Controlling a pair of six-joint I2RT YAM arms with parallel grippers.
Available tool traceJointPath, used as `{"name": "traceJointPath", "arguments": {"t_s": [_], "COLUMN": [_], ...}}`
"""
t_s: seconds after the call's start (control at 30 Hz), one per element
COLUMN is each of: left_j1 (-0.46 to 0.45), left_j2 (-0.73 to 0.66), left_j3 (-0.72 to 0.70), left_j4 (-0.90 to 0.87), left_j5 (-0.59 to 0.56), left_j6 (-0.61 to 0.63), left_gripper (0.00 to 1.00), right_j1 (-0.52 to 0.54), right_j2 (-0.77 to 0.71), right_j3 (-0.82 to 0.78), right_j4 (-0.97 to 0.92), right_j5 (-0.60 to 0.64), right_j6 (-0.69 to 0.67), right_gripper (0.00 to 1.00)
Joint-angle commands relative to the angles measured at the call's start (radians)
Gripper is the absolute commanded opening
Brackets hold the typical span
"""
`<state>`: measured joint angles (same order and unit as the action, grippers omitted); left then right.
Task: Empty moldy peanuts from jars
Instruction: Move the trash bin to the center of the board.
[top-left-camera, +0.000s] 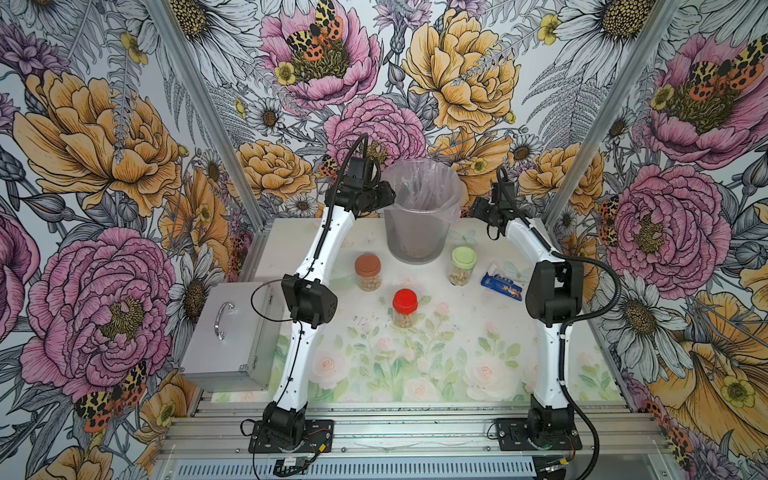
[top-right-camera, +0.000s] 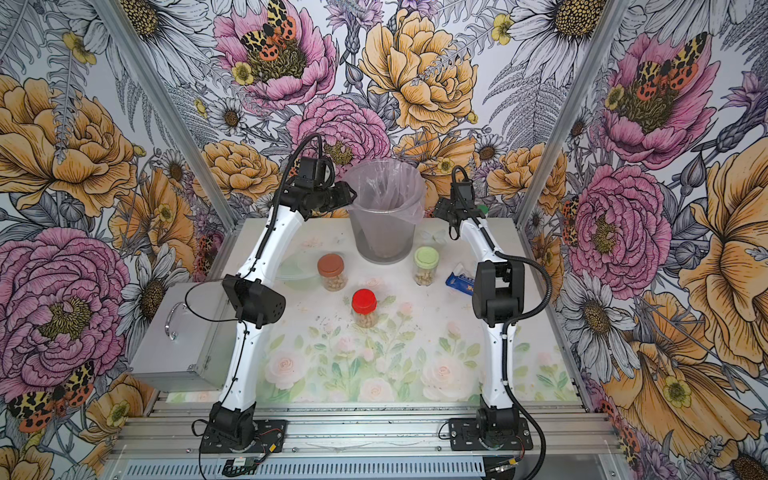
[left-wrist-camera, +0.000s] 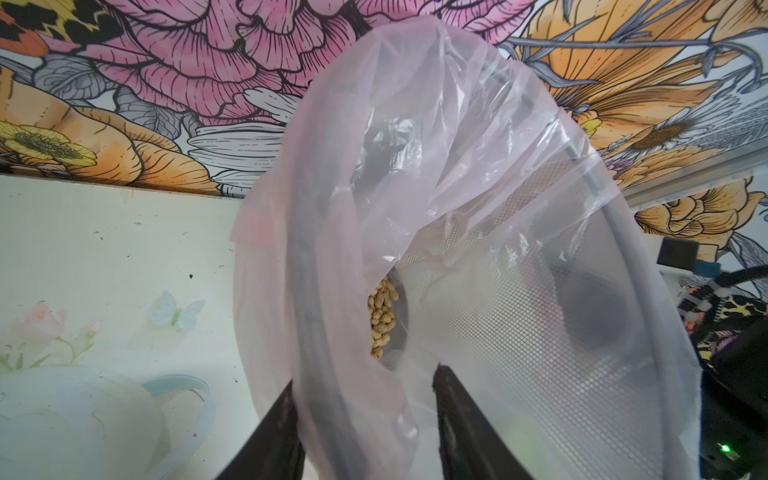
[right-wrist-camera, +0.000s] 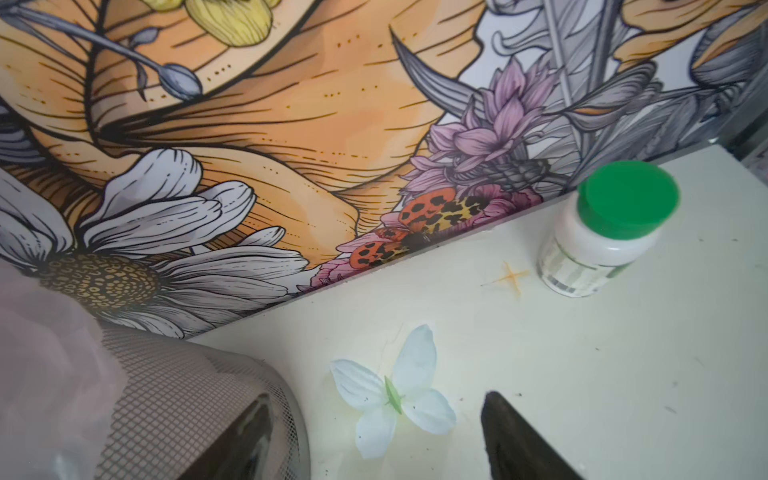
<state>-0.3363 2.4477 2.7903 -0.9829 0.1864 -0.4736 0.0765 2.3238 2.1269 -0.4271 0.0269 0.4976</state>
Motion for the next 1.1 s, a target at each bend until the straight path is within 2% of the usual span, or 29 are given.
{"name": "traceJointPath", "arguments": {"t_s": [0.0,0.2,0.47,0.7,0.9,1.07], "left_j1": [0.014,0.02,0.034,0.062,0.075,0.104], "left_j2": [0.024,0.01,-0.029,-0.106,-0.172,-0.238], "left_j3": [0.019,0.009,-0.061,-0.165,-0.219,-0.26], "left_j4": [-0.023,-0.025,-0.025,-0.026,-0.028,-0.033], "left_j5": [0.003,0.003,-0.004,-0.009,-0.03,-0.051], "left_j6": [0.004,0.007,0.019,0.028,0.065,0.044], "left_gripper": [0.48,0.47,0.44,0.33,0.32,0.28], "right_j1": [0.04,0.108,0.177,0.234,0.257,0.293], "right_j2": [0.054,0.177,0.212,0.23,0.26,0.26], "right_j3": [0.11,0.315,0.333,0.351,0.391,0.421], "right_j4": [-0.038,-0.141,-0.144,-0.142,-0.142,-0.142], "right_j5": [-0.03,-0.035,-0.055,-0.083,-0.096,-0.114], "right_j6": [-0.006,-0.048,-0.072,-0.112,-0.083,-0.099], "right_gripper": [0.78,0.79,0.79,0.8,0.81,0.83]}}
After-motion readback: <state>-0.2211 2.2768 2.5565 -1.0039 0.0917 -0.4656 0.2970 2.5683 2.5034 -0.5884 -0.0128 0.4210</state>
